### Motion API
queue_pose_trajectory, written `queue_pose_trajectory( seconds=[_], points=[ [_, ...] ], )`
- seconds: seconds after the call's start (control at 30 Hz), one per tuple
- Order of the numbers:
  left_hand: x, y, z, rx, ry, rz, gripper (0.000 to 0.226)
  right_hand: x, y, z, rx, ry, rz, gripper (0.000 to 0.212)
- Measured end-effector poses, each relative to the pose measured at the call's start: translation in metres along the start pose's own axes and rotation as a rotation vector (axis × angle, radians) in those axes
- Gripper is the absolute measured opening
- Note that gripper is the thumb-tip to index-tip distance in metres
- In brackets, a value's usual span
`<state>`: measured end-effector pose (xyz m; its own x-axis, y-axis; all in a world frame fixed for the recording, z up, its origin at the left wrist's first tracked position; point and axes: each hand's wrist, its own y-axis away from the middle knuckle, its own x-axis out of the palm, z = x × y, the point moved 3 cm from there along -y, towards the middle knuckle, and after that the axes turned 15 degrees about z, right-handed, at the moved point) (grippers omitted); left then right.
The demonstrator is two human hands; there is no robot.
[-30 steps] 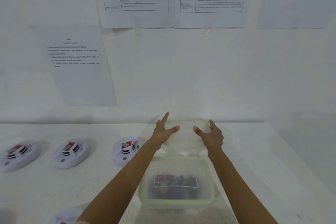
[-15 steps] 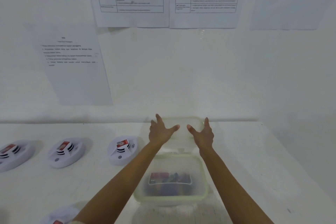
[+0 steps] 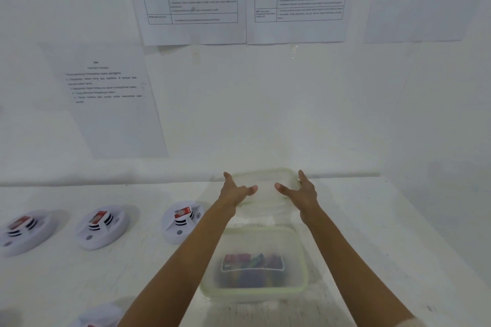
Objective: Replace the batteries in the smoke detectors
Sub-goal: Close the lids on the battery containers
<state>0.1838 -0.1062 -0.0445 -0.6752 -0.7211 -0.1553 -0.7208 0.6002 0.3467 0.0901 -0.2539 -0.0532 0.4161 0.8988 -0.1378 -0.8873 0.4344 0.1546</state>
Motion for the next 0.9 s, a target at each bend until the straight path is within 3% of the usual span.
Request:
queue_pose_trajectory(
  seconds=[0.1, 0.17, 0.3, 0.4, 0.5, 0.57, 0.67, 0.77, 0.9],
  points=[
    [-0.001, 0.0, -0.006, -0.038, -0.166, 0.072, 0.103, -0.003, 0.0, 0.002, 0.0, 0.088, 0.049, 0.094],
    [-0.004, 0.0, -0.013, -0.069, -0.477, 0.106, 0.097, -0.005, 0.0, 0.002, -0.002, 0.114, 0.126, 0.097],
    [-0.01, -0.002, -0.023, 0.061, -0.879, 0.246, 0.071, -0.01, 0.005, -0.001, -0.031, 0.144, 0.302, 0.107],
    [-0.016, 0.002, -0.025, -0.013, -1.056, 0.204, 0.068, -0.014, 0.003, 0.002, -0.017, 0.193, 0.359, 0.116],
    [-0.015, 0.008, -0.028, -0.155, -1.199, 0.111, 0.081, -0.011, -0.003, 0.01, -0.064, 0.274, 0.117, 0.11],
    [-0.013, 0.013, -0.027, -0.228, -1.3, 0.023, 0.091, -0.003, -0.002, 0.014, -0.121, 0.302, -0.073, 0.083],
    [-0.011, 0.016, -0.029, -0.251, -1.364, -0.061, 0.1, 0.016, 0.003, 0.017, -0.138, 0.362, -0.177, 0.052],
    [-0.011, 0.016, -0.03, -0.228, -1.409, -0.11, 0.1, 0.026, 0.005, 0.02, -0.093, 0.391, -0.132, 0.066],
    [-0.015, 0.015, -0.033, -0.22, -1.386, -0.079, 0.108, 0.034, 0.003, 0.027, -0.082, 0.403, 0.149, 0.09]
  ],
)
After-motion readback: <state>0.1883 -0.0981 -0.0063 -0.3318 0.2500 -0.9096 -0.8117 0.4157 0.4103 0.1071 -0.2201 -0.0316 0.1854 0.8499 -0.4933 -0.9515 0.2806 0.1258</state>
